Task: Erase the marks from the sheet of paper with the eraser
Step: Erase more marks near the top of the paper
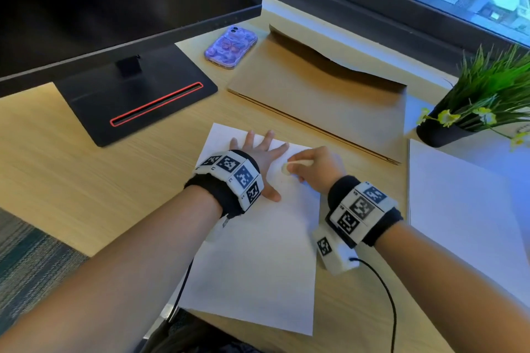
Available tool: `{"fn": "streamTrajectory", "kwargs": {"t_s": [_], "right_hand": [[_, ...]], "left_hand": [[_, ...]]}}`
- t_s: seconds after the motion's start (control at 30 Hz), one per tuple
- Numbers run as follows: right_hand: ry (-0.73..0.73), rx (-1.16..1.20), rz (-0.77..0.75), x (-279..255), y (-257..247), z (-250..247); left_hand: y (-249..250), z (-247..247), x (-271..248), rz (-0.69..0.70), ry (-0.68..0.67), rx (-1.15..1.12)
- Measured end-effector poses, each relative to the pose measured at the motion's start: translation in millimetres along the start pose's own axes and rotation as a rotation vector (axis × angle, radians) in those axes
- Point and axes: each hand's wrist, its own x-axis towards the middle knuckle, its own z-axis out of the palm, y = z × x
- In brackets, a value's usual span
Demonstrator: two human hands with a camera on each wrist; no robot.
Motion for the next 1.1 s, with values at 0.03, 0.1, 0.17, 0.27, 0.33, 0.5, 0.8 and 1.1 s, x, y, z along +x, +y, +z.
{"fn": "streamTrajectory", "kwargs": {"t_s": [0.03, 0.1, 0.17, 0.27, 0.33, 0.5, 0.8, 1.1], "right_hand": [[0.033, 0.016, 0.005, 4.2, 0.1, -1.5], [0.066, 0.033, 0.006, 6.1, 0.6, 1.8], [0.042, 0.037, 0.004, -2.6, 3.7, 7.3], [-0.125, -0.078, -0.028, -19.1, 9.5, 9.4], [-0.151, -0.123, -0.024, -16.7, 6.1, 3.8], [0.061, -0.023, 0.016, 12.1, -1.4, -3.9], [-0.022, -0.103, -0.007, 2.9, 5.2, -2.9], [-0.091, -0.173, -0.019, -10.2, 9.3, -0.4]], "left_hand": [[0.5, -0.6, 0.2, 0.0, -0.009, -0.005], [2.9, -0.6, 0.7, -0.006, -0.015, -0.021], [7.6, 0.8, -0.3, -0.023, -0.002, -0.031], [13.5, 1.5, -1.7, -0.052, -0.004, -0.03], [14.9, 1.2, -1.7, -0.058, -0.015, -0.021], [14.7, 0.2, -2.8, -0.061, -0.016, -0.046], [15.4, -0.3, -1.0, -0.063, -0.042, -0.02], [17.0, 1.0, 0.7, -0.085, -0.048, 0.005]]}}
